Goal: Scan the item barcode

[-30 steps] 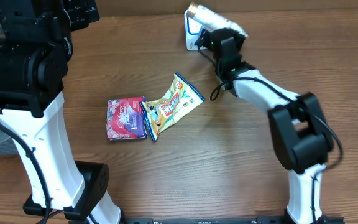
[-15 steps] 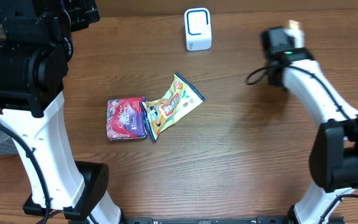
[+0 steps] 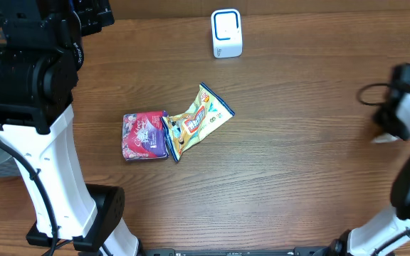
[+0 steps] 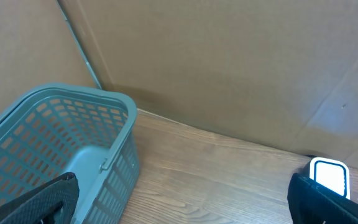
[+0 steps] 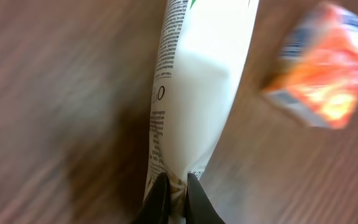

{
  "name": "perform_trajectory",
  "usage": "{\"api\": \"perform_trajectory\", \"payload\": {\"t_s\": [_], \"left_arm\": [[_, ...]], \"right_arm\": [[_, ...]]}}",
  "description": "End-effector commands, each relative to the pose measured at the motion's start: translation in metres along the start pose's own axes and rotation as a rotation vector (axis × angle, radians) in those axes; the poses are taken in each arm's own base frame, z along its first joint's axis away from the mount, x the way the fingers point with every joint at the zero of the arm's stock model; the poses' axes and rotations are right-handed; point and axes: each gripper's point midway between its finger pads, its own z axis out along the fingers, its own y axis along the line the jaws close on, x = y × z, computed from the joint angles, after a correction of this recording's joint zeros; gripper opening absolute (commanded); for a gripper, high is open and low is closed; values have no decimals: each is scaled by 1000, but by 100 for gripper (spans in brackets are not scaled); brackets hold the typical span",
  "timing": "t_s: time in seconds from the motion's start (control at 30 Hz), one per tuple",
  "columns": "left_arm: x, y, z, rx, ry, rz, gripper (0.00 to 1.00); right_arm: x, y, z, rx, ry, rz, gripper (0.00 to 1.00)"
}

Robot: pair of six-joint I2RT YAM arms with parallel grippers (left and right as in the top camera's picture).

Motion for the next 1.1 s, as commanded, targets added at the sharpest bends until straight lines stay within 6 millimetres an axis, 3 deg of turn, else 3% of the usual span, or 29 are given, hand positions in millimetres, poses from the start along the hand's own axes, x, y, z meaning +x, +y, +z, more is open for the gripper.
{"api": "perform_trajectory", "payload": {"t_s": [0.0,0.03,0.07,0.2,0.3,0.43,0.57,0.63,0.7,0.77,0.87,1.07], "left_arm": [[1,3,7,-22,6,16,100],[1,3,7,-22,6,16,100],[1,3,7,-22,6,16,100],[1,3,7,-22,6,16,100],[1,3,7,-22,6,16,100],[1,3,7,-22,6,16,100],[1,3,7,-22,6,16,100],[1,3,7,-22,6,16,100],[1,3,7,-22,6,16,100],[1,3,7,-22,6,16,100],[1,3,7,-22,6,16,100],[1,3,7,-22,6,16,100]], "right_arm": [[19,-30,29,-24,125,110,40],[19,-29,31,-66,150,132,77],[20,-28,32,-114,175,148,99],[7,-10,16,-330,235,193,100],[-18,-6,-15,-359,172,183,100],[-51,15,-88,-441,36,111,100],[-49,55,-173,-562,-61,-12,100],[-30,81,-210,-638,-86,-98,100],[-7,102,-230,-677,-70,-133,100],[31,125,-247,-726,43,-107,100],[97,169,-282,-889,219,-235,100],[196,228,-312,-949,305,-447,100]]}}
